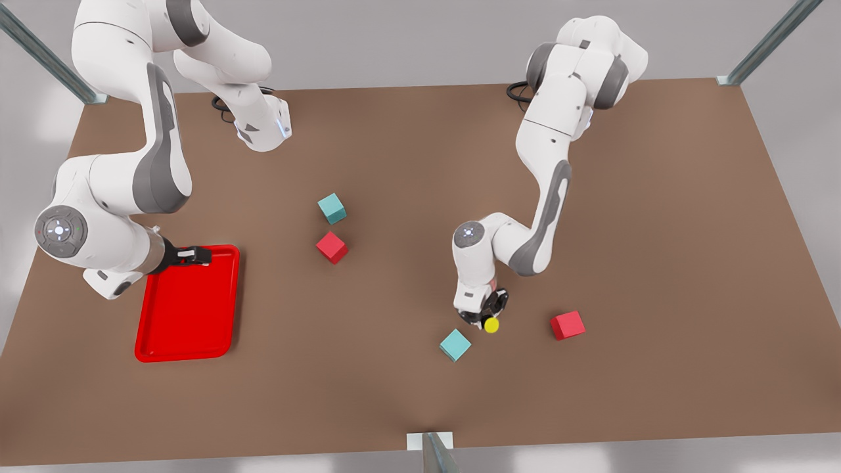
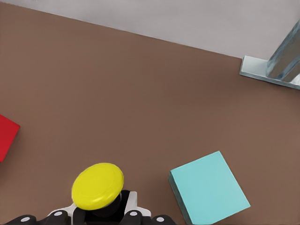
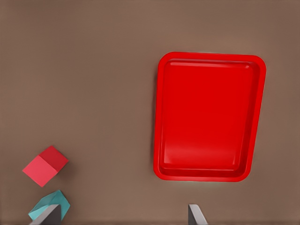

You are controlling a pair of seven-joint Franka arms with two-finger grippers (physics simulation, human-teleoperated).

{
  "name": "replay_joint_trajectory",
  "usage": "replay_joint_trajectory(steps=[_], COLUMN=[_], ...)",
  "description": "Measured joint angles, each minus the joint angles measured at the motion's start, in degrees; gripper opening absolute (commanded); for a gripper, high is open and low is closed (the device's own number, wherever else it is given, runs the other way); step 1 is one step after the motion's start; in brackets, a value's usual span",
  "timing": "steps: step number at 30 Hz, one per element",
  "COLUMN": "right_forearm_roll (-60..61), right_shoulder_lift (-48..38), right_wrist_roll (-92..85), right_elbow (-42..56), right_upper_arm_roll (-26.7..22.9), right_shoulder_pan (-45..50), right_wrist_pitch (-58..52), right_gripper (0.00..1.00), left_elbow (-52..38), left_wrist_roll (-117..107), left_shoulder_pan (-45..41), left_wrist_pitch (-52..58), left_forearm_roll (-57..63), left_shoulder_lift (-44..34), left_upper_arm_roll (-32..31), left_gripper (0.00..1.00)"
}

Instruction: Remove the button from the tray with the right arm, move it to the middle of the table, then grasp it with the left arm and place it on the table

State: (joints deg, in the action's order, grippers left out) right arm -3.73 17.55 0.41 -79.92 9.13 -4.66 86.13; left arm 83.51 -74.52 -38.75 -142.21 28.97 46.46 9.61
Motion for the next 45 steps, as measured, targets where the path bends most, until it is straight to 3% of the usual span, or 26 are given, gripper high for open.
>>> replay_joint_trajectory(steps=[10, 31, 34, 36, 37, 45], right_forearm_roll=[-0.1, -0.5, -0.5, -0.5, -0.5, -0.5], right_shoulder_lift=[0.3, 1.1, 1.1, 1.1, 1.1, 1.4], right_wrist_roll=[0.0, 0.1, 0.1, 0.1, 0.1, 0.1], right_elbow=[0.1, 0.1, 0.1, 0.0, 0.0, 0.0], right_upper_arm_roll=[0.0, 0.0, 0.0, 0.0, 0.0, 0.0], right_shoulder_pan=[0.0, 0.1, 0.1, 0.1, 0.1, 0.1], right_wrist_pitch=[0.0, 0.1, 0.1, 0.1, 0.1, 0.1], right_gripper=[1.00, 1.00, 1.00, 1.00, 1.00, 1.00], left_elbow=[1.9, 2.1, 2.1, 2.1, 2.1, 2.0], left_wrist_roll=[-16.2, -33.4, -34.8, -35.7, -36.1, -38.6], left_shoulder_pan=[0.2, -1.4, -1.4, -1.4, -1.4, -1.4], left_wrist_pitch=[-9.2, -10.3, -10.2, -10.2, -10.1, -9.7], left_forearm_roll=[21.7, 30.3, 30.7, 31.1, 31.4, 32.0], left_shoulder_lift=[2.6, 4.7, 4.7, 4.7, 4.7, 4.6], left_upper_arm_roll=[0.6, 1.1, 1.1, 1.1, 1.1, 1.1], left_gripper=[0.44, 0.45, 0.58, 0.91, 0.99, 0.99])
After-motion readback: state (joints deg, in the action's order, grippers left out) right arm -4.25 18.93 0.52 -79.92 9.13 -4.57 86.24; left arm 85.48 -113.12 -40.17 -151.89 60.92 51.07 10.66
